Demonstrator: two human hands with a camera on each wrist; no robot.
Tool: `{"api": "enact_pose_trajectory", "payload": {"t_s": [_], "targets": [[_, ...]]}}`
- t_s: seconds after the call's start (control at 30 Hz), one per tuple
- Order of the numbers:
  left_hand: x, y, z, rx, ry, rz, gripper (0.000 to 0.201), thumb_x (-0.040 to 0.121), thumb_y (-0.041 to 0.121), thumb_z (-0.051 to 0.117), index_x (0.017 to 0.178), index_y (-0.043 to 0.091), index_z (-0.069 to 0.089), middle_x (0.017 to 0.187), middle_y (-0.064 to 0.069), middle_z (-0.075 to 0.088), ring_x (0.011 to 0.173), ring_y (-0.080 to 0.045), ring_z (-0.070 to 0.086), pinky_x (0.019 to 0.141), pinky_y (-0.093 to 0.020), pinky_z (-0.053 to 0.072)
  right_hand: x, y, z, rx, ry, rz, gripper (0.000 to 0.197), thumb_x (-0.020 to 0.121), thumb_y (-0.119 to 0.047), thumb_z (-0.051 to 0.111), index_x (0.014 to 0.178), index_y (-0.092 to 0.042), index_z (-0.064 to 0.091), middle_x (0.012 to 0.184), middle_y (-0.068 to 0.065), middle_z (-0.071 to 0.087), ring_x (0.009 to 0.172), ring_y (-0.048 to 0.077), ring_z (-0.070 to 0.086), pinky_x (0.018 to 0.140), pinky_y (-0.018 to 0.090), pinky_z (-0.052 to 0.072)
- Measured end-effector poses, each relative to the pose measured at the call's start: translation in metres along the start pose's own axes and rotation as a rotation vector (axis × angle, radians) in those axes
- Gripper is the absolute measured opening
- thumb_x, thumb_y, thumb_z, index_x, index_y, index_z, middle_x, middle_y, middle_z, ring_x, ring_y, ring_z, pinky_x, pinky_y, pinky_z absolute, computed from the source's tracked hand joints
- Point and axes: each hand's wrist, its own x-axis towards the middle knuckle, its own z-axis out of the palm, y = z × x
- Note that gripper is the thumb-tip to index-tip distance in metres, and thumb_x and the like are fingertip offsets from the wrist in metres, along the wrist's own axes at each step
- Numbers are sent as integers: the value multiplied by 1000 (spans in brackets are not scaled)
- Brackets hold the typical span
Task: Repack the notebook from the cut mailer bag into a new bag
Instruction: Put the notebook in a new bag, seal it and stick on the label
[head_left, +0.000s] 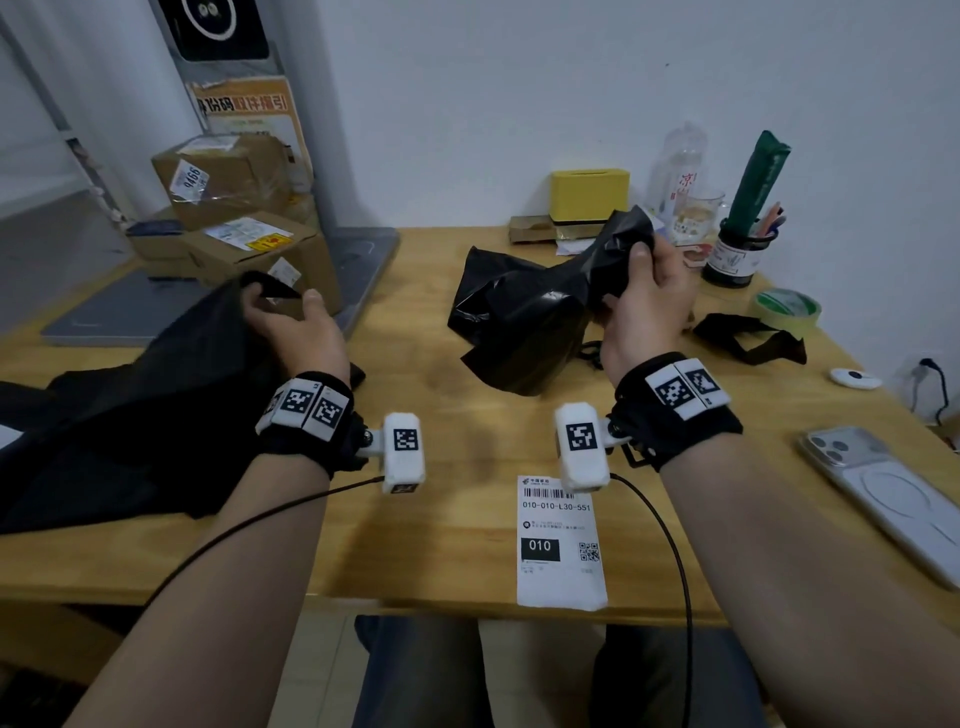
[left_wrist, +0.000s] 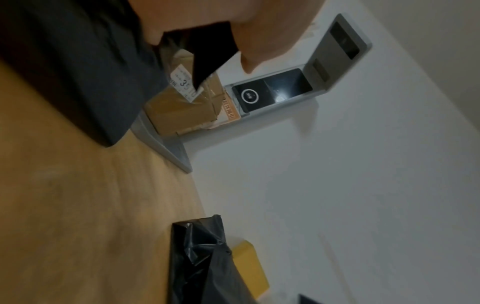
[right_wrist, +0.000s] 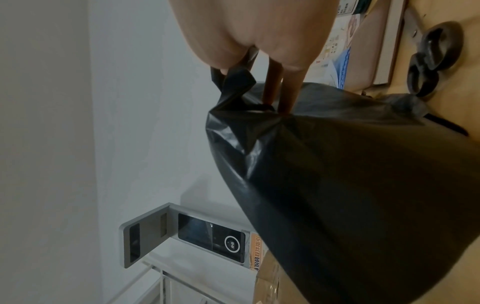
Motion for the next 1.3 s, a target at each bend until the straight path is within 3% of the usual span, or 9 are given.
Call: {"api": "enact_pose_trajectory", "payload": {"t_s": [0.13, 0.23, 0.37, 0.5, 0.63, 0.73, 0.87, 1.1, 1.3], "targets": [[-9, 4, 4, 80, -152, -314, 71, 89, 14, 64, 146, 21, 20, 150, -8, 26, 118, -21, 39, 94, -29, 40, 1, 6, 0, -34, -18, 91, 22, 101, -17, 55, 118, -12, 68, 121, 16, 71, 113, 34, 68, 96, 61, 54], [-28, 4, 14, 176, -502, -412, 45, 92, 18, 63, 133, 13, 46, 131, -10, 49, 116, -30, 50, 102, -49, 46, 3, 5, -1, -62, -49, 145, 18, 104, -14, 53, 110, -18, 69, 119, 16, 72, 111, 33, 69, 94, 60, 55], [-57, 2, 35, 227, -765, -466, 26, 92, 21, 62, 117, 14, 61, 117, -4, 62, 112, -29, 59, 92, -45, 51, 15, -4, -17, -224, -65, 186, 22, 101, -8, 53, 97, -23, 69, 105, 4, 73, 102, 23, 69, 96, 58, 55], [-74, -1, 54, 310, -833, -441, 27, 93, 21, 62, 118, 11, 59, 120, -6, 59, 114, -30, 57, 88, -43, 50, 32, -21, -50, -685, -142, 194, 54, 91, 3, 49, 138, -20, 38, 125, 3, 58, 120, 23, 55, 106, 48, 49], [-78, -6, 68, 358, -890, -456, 41, 93, 24, 63, 132, 12, 54, 128, -6, 56, 116, -31, 55, 89, -44, 50, 37, -42, -65, -1047, -186, 177, 56, 83, -14, 51, 136, -30, 43, 146, 5, 45, 134, 35, 41, 112, 50, 40], [-76, -5, 79, 364, -896, -473, 42, 93, 24, 63, 133, 14, 52, 129, -4, 53, 114, -30, 55, 89, -44, 51, 36, -53, -63, -1064, -258, 195, 49, 74, -21, 48, 120, -39, 52, 143, 1, 49, 131, 34, 46, 108, 52, 44], [-72, -4, 92, 337, -881, -516, 38, 94, 18, 62, 130, 15, 51, 125, -5, 52, 105, -29, 61, 81, -41, 55, 39, -49, -61, -981, -358, 319, 30, 99, -15, 53, 127, -24, 61, 118, -2, 61, 105, 20, 62, 97, 45, 55], [-64, -7, 119, 233, -864, -668, 49, 91, 15, 63, 137, 16, 44, 136, -11, 46, 83, -26, 76, 52, -27, 49, 37, -22, -57, -988, -625, 637, 30, 105, -36, 52, 132, -25, 54, 138, 5, 55, 97, 36, 72, 86, 61, 57], [-68, -10, 139, 196, -841, -546, 28, 94, 11, 62, 122, 12, 59, 93, -4, 71, 56, -12, 70, 43, -19, 38, 49, -14, -55, -1036, -643, 741, 58, 102, -45, 55, 152, -20, 41, 141, 7, 57, 98, 40, 72, 84, 65, 56]]}}
